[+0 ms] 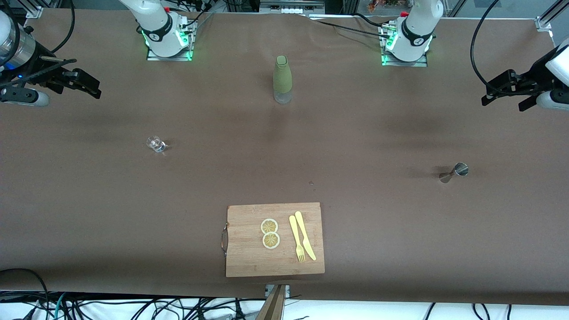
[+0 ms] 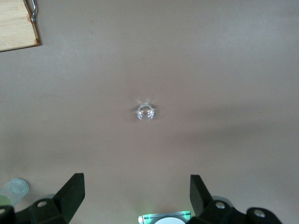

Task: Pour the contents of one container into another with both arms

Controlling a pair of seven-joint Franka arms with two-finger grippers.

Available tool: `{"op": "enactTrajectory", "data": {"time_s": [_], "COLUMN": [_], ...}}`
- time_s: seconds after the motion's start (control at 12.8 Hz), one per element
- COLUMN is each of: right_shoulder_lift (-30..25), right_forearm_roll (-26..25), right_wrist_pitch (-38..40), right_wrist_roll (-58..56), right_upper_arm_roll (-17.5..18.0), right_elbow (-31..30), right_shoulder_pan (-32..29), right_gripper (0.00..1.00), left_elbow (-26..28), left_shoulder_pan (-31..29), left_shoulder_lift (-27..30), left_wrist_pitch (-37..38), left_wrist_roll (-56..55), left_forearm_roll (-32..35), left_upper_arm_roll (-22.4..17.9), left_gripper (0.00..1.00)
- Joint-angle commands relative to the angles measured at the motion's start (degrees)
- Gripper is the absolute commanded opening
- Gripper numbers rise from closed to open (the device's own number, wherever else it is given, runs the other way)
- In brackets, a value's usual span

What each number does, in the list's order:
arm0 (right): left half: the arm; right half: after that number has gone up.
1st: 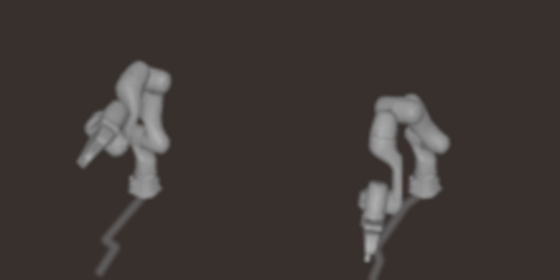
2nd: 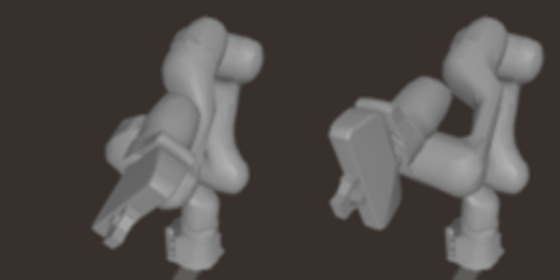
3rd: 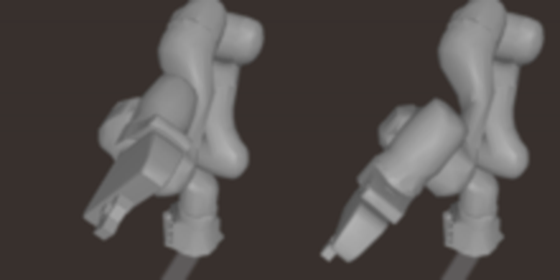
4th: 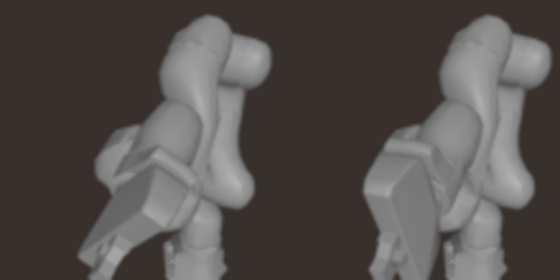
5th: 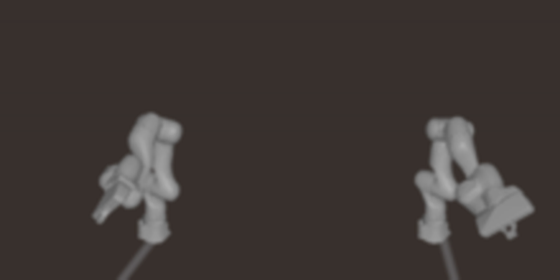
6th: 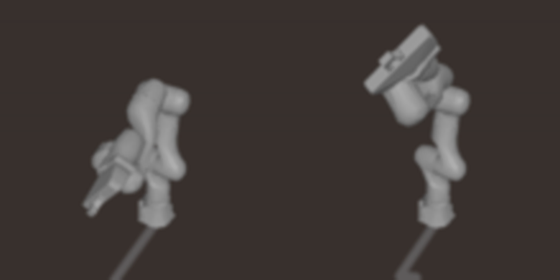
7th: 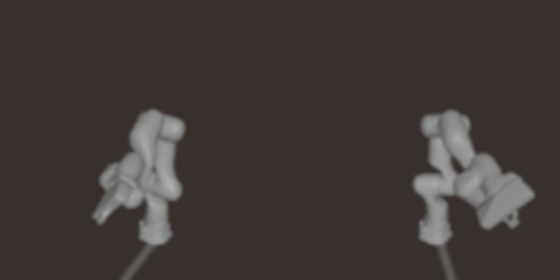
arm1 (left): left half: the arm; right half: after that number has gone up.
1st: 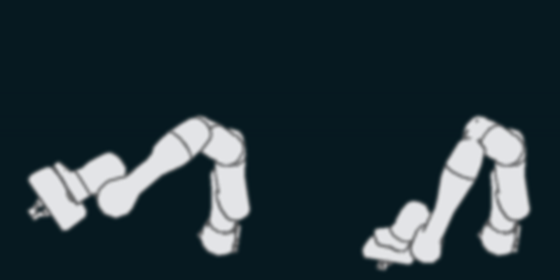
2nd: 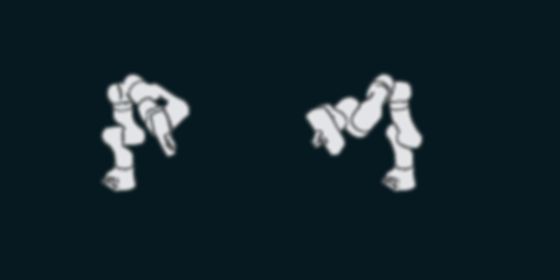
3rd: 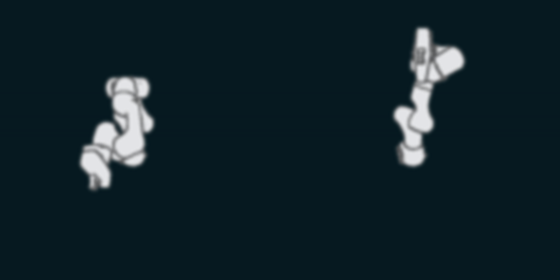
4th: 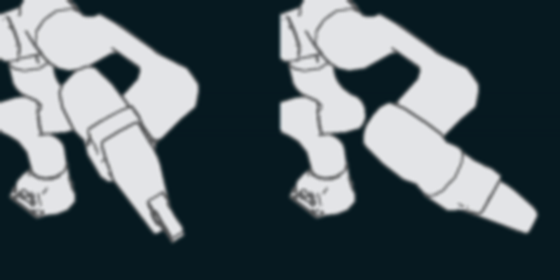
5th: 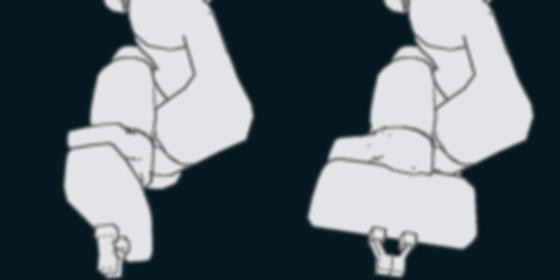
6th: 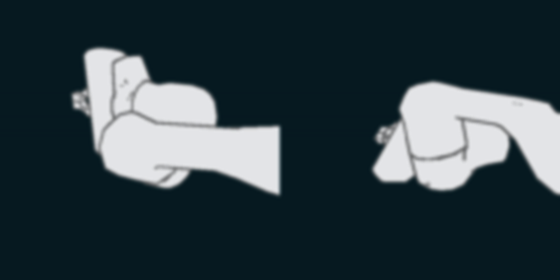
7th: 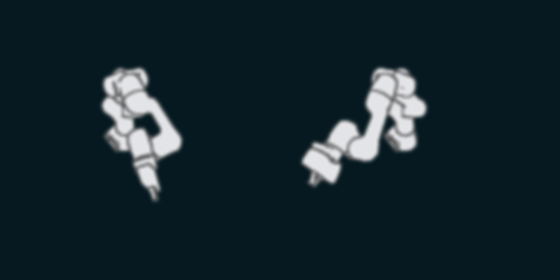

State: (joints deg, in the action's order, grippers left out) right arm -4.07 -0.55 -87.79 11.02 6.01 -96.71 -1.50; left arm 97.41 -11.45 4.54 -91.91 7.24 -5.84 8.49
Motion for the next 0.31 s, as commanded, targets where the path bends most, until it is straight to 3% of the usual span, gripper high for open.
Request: {"op": "enactTrajectory", "data": {"time_s": [0.0, 0.23], "right_shoulder_lift": [0.12, 0.12], "right_forearm_roll": [-0.68, -0.68], "right_wrist_pitch": [0.07, 0.07], "right_wrist_roll": [0.32, 0.32], "right_upper_arm_roll": [0.32, 0.32], "right_elbow": [0.47, 0.47], "right_shoulder_pan": [-0.26, -0.34], "right_gripper": [1.0, 1.0], "left_elbow": [-1.78, -1.87], "left_shoulder_pan": [-0.24, -0.07], "left_shoulder_lift": [-0.76, -0.59], "left_wrist_pitch": [1.2, 0.77], "left_wrist_roll": [-0.56, -0.65], "left_forearm_roll": [1.89, 6.35], "left_upper_arm_roll": [0.04, 0.73], "left_gripper": [1.0, 1.0]}}
